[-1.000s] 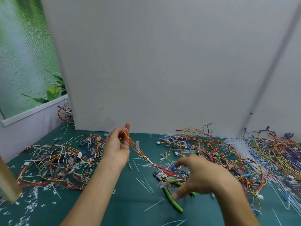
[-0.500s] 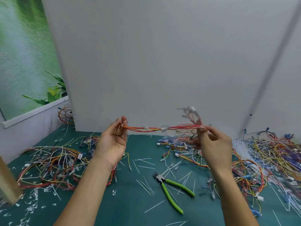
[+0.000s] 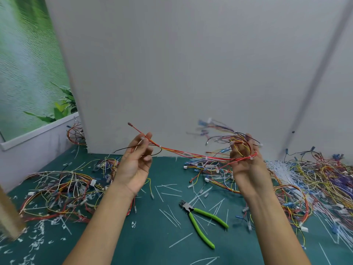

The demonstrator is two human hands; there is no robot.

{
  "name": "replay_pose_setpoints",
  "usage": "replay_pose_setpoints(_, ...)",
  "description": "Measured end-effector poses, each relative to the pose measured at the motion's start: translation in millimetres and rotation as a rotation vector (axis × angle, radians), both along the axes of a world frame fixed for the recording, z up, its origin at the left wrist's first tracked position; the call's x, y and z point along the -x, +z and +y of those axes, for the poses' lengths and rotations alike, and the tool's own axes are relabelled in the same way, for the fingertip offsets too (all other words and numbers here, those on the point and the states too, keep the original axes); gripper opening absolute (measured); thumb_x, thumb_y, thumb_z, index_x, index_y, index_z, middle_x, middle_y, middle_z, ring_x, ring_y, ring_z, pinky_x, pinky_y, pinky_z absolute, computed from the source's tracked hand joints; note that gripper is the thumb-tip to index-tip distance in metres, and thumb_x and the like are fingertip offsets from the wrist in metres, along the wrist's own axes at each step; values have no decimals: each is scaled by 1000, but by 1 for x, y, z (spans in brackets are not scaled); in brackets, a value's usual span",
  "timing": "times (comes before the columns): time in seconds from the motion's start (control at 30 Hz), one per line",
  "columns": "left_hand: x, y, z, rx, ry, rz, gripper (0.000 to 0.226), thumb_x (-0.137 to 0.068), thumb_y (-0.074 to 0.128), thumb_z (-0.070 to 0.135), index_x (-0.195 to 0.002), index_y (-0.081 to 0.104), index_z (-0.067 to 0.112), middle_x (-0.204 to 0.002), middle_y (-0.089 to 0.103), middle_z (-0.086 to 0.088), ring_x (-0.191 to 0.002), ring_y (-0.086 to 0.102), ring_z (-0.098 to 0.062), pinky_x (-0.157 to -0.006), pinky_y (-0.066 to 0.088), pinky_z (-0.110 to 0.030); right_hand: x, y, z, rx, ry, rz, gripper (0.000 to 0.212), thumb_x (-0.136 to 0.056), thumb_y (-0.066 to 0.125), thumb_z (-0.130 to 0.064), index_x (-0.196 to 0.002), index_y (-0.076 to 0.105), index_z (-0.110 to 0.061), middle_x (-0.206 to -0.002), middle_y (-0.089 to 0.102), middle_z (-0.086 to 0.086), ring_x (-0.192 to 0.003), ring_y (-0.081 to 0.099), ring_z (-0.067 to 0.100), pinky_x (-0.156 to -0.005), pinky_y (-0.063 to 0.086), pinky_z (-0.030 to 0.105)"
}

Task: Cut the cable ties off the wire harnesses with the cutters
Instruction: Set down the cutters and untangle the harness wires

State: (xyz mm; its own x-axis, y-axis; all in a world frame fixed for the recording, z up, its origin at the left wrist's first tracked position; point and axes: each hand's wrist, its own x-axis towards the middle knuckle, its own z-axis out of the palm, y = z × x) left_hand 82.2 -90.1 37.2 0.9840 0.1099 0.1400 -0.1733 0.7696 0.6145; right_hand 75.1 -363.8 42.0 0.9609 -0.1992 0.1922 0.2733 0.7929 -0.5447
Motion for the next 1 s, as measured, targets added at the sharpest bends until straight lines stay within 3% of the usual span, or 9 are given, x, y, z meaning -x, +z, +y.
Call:
replay_pose_setpoints(0.13,0,0,0,58,5,7,16,-85,62,5,-97,66,16,-111,75,-6,-82,71,-9,-67,57,-15,-6,-9,-7,-197,122,-89,46,-84,50,8,-119,73,-12,-119,71,14,-94,70,19,-84,60,30)
replay_pose_setpoints(0.23,0,-2,2,93,34,17,15,-96,55,4,-95,66,14,-108,76,-6,-84,73,-10,-75,60,-20,-7,-16,-14,-207,184,-123,54,-80,46,8,-124,73,-10,-122,68,12,-100,68,23,-93,57,36)
replay_pose_setpoints(0.4,-4,-2,25,205,182,22,15,-96,57,5,-95,67,16,-103,77,-3,-91,72,-10,-89,58,-23,-4,-13,-29,-199,227,-137,30,-88,49,-3,-106,68,-18,-126,68,4,-128,62,16,-107,46,43)
replay_pose_setpoints(0.57,-4,-1,36,269,237,8,14,-96,59,6,-98,68,17,-107,77,-3,-91,73,-11,-86,58,-22,-3,-7,-22,-34,112,-38,26,-94,56,-2,-80,61,-24,-111,74,0,-120,68,15,-92,59,37)
replay_pose_setpoints(0.7,-4,-2,37,287,259,22,14,-96,60,6,-99,68,16,-106,77,-4,-89,73,-11,-83,58,-22,-2,-7,-22,2,84,17,32,-98,54,-1,-77,58,-25,-107,76,0,-114,71,15,-83,61,33)
replay_pose_setpoints(0.77,-4,-2,37,296,260,36,14,-97,59,5,-100,68,15,-105,77,-5,-89,74,-12,-82,59,-22,-4,-8,-23,1,100,27,23,-93,57,-2,-82,58,-23,-110,76,0,-114,71,14,-82,61,32)
replay_pose_setpoints(0.83,-3,-3,37,295,248,40,15,-97,57,3,-101,67,14,-104,77,-6,-89,73,-13,-82,59,-23,-4,-9,-25,8,135,18,17,-90,59,-4,-102,62,-17,-116,73,3,-113,71,15,-82,61,30)
replay_pose_setpoints(0.9,-1,-1,36,231,229,17,14,-96,57,2,-98,66,12,-102,77,-5,-87,72,-11,-81,58,-21,-6,-10,-27,80,155,9,32,-90,60,-6,-122,62,-7,-120,70,7,-113,70,17,-84,61,29)
replay_pose_setpoints(1.0,5,8,29,-9,204,-99,17,-93,58,-1,-94,66,14,-98,75,-3,-83,68,-9,-80,57,-20,-6,-9,-24,314,97,-32,44,-89,62,-6,-133,60,-3,-119,73,12,-115,69,24,-83,60,28)
